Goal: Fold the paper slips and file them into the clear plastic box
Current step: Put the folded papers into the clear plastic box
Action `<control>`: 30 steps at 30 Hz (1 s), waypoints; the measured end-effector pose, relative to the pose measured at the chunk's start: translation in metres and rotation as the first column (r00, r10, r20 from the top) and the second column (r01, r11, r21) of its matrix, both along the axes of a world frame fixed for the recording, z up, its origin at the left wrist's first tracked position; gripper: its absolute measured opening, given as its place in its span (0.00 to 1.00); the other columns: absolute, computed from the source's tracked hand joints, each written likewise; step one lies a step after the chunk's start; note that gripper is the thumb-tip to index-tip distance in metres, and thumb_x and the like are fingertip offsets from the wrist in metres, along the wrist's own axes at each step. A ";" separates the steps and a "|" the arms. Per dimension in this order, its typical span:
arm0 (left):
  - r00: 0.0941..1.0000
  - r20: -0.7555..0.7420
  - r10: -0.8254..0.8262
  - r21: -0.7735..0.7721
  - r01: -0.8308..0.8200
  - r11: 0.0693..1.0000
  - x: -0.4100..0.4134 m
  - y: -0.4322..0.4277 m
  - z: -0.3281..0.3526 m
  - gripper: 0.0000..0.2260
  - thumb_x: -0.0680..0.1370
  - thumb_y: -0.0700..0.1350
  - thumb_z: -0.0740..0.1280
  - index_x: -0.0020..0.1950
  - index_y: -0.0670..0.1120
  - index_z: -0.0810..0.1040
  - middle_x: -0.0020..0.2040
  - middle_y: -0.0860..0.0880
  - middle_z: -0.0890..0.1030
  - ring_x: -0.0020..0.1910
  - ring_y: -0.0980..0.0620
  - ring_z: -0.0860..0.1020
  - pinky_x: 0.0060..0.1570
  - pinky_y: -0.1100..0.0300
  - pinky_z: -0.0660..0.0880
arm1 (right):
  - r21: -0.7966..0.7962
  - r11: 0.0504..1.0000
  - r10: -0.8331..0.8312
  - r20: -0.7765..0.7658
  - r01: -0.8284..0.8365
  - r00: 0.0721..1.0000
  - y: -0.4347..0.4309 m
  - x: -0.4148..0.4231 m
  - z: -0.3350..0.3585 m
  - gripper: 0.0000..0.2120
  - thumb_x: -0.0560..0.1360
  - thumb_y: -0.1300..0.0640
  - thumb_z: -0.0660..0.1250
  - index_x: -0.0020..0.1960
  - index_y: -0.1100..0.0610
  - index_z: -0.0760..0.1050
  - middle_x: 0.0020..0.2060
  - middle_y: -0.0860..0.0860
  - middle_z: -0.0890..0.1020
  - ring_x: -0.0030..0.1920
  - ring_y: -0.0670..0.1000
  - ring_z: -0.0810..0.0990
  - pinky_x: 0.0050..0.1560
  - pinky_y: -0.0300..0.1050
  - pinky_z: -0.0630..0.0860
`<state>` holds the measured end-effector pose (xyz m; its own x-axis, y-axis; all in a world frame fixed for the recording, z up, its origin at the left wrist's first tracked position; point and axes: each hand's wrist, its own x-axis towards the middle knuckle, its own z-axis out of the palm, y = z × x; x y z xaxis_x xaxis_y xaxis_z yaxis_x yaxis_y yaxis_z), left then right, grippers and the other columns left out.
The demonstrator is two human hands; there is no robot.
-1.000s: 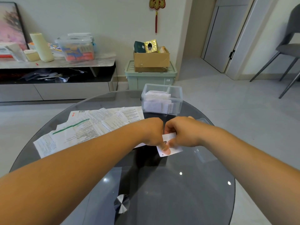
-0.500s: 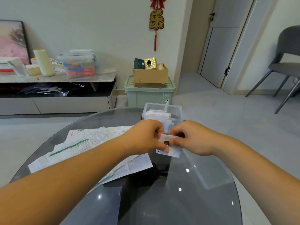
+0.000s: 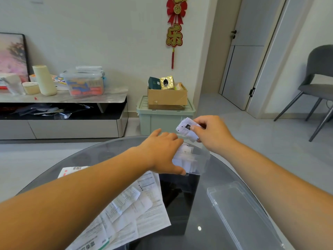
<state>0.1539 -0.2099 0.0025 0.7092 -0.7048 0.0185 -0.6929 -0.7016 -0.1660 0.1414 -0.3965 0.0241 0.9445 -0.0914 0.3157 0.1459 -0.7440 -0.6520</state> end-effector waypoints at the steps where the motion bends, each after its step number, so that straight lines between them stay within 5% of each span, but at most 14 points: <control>1: 1.000 -0.007 0.006 -0.003 -0.006 1.000 0.002 -0.003 -0.002 0.40 0.71 0.75 0.61 0.75 0.51 0.64 0.72 0.49 0.70 0.72 0.47 0.67 0.77 0.41 0.53 | -0.013 1.000 0.008 0.005 -0.008 1.000 0.002 0.003 -0.003 0.08 0.80 0.58 0.66 0.46 0.54 0.83 0.38 0.53 0.83 0.42 0.59 0.81 0.48 0.60 0.81; 7: 0.997 -0.019 0.069 -0.017 -0.069 0.997 0.007 -0.012 -0.010 0.40 0.70 0.73 0.65 0.73 0.49 0.65 0.72 0.47 0.69 0.70 0.45 0.67 0.72 0.42 0.62 | -0.027 1.000 0.003 0.029 -0.003 1.000 0.008 0.011 -0.020 0.08 0.80 0.58 0.66 0.49 0.52 0.85 0.41 0.50 0.84 0.45 0.53 0.81 0.49 0.58 0.81; 18: 0.991 0.044 0.124 -0.031 -0.123 0.992 0.003 -0.011 -0.012 0.34 0.70 0.74 0.64 0.66 0.53 0.74 0.62 0.48 0.65 0.64 0.46 0.63 0.70 0.47 0.59 | -0.140 0.989 0.029 -0.066 -0.038 0.997 0.007 0.016 -0.019 0.09 0.79 0.58 0.67 0.48 0.51 0.86 0.40 0.51 0.84 0.43 0.54 0.80 0.44 0.50 0.78; 26: 0.988 0.023 0.150 -0.143 -0.145 0.979 -0.001 -0.008 -0.016 0.36 0.71 0.69 0.68 0.74 0.55 0.66 0.69 0.46 0.60 0.70 0.44 0.59 0.71 0.48 0.59 | -0.268 0.963 -0.037 -0.033 0.027 0.999 0.017 0.019 -0.027 0.07 0.73 0.52 0.74 0.41 0.47 0.77 0.37 0.43 0.80 0.40 0.47 0.78 0.36 0.42 0.71; 30: 0.991 0.035 0.132 -0.153 -0.125 0.980 0.002 -0.004 -0.020 0.37 0.72 0.68 0.68 0.76 0.53 0.65 0.75 0.46 0.56 0.75 0.43 0.54 0.74 0.46 0.56 | -0.257 0.965 0.032 -0.075 -0.050 0.997 0.018 0.021 -0.026 0.02 0.75 0.53 0.73 0.43 0.48 0.82 0.39 0.44 0.83 0.43 0.48 0.80 0.44 0.47 0.79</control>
